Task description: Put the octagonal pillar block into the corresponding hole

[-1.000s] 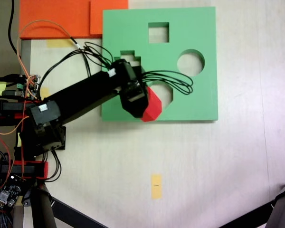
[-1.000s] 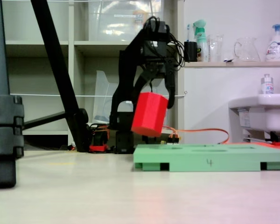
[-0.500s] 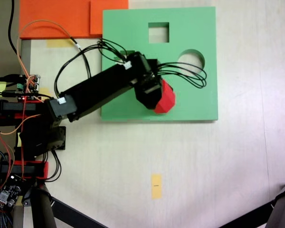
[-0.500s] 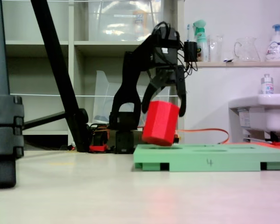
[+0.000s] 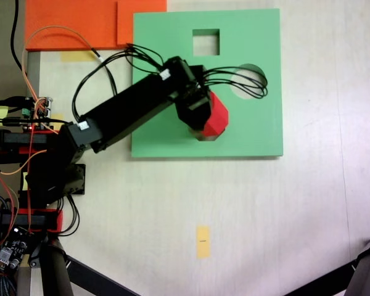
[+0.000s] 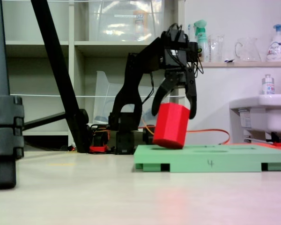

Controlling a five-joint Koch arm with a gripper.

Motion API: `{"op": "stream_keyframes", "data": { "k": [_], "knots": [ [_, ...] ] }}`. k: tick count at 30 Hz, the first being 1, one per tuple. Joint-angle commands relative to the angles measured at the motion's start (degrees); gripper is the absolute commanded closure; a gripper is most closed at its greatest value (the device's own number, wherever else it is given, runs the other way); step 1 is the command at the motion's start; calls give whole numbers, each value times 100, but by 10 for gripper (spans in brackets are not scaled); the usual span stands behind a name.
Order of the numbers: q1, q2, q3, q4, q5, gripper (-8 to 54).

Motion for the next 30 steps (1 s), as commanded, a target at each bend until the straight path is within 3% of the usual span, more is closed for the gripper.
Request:
{"op": "stream_keyframes", "data": {
  "k": [1, 30],
  "knots": [
    [-158, 149, -290, -123, 88, 241],
    [26, 246, -272, 870, -149, 241]
  ]
}}
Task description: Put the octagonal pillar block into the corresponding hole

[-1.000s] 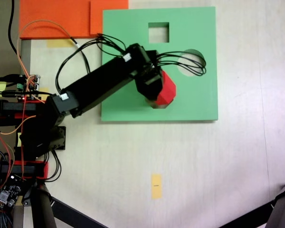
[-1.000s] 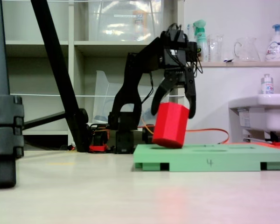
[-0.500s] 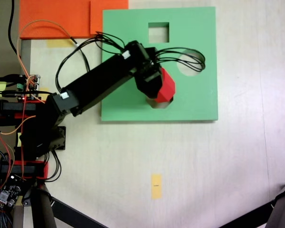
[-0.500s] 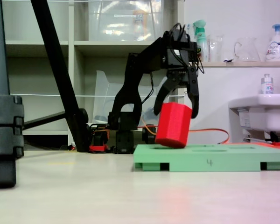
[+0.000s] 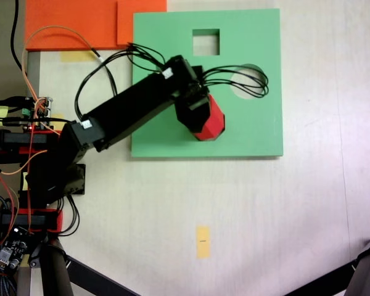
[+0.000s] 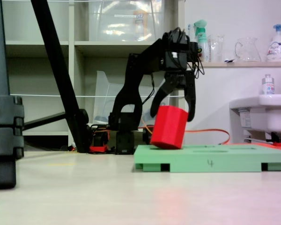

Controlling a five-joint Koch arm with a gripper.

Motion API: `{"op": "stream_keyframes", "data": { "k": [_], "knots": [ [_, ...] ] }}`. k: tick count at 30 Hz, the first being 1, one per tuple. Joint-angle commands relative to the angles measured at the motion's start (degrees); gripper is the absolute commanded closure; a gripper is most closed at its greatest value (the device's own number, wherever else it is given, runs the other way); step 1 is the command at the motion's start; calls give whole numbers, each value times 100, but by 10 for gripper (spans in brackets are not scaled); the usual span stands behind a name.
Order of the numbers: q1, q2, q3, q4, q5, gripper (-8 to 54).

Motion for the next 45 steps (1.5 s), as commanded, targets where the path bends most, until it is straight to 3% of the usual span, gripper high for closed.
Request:
{"op": "stream_keyframes", "data": {
  "k": [1, 45],
  "knots": [
    [18, 387, -149, 510, -44, 241],
    [-123, -281, -97, -44, -35, 241]
  ]
}}
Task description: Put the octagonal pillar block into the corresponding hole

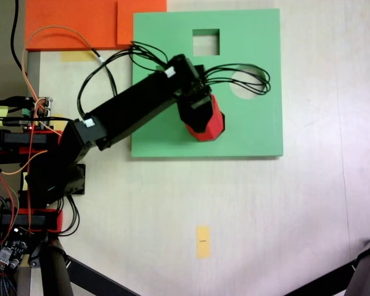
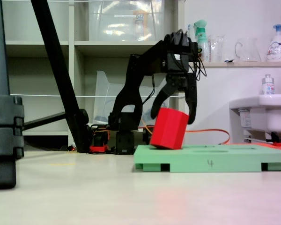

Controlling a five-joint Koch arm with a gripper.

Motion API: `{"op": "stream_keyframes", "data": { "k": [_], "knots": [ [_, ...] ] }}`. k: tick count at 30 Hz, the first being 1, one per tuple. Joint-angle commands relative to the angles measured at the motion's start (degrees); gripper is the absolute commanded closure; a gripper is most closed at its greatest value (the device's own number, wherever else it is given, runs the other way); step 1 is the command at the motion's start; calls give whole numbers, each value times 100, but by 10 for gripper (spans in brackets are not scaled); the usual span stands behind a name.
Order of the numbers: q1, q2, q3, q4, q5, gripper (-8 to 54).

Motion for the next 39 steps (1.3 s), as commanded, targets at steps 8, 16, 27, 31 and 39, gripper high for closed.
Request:
{"op": "stream_keyframes", "data": {
  "k": [8, 16, 27, 31, 39],
  "knots": [
    [-62, -35, -167, -26, 387, 239],
    [26, -176, -62, 35, 404, 239],
    [193, -114, 229, 97, 360, 70],
    [193, -88, 220, 97, 334, -64],
    [149, 308, 220, 123, 176, -65]
  ]
}}
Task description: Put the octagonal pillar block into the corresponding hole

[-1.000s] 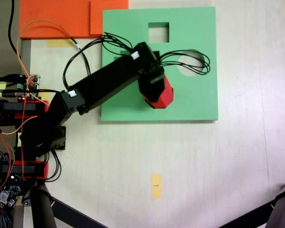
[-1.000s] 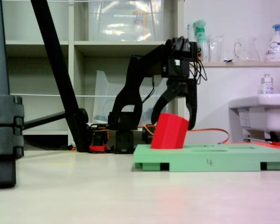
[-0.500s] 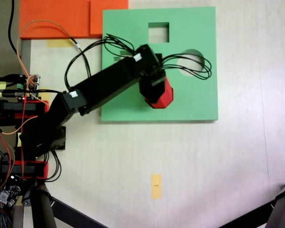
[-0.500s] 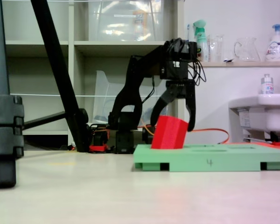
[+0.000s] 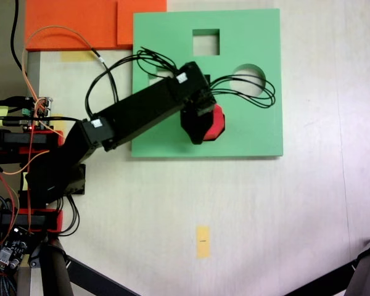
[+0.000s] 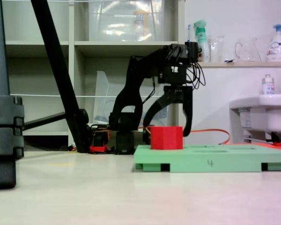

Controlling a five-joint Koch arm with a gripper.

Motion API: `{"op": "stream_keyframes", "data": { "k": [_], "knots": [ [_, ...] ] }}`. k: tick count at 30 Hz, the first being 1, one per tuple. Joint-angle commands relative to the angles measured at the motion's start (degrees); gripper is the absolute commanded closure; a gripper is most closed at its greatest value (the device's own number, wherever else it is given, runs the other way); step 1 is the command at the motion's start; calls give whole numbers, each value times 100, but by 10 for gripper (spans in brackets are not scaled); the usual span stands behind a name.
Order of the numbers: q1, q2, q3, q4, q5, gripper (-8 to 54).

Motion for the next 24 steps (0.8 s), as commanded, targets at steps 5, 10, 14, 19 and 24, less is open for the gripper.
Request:
{"op": "stream_keyframes", "data": {
  "k": [5, 10, 14, 19, 24],
  "knots": [
    [-53, 2057, -35, 369, -1230, -64],
    [334, 3463, 70, 132, -4280, -64],
    [650, 3938, 545, -519, -6434, -31],
    [1204, 5317, 3823, -4271, -8508, 23],
    [2197, 6047, 6205, -6873, -10854, 53]
  ]
}}
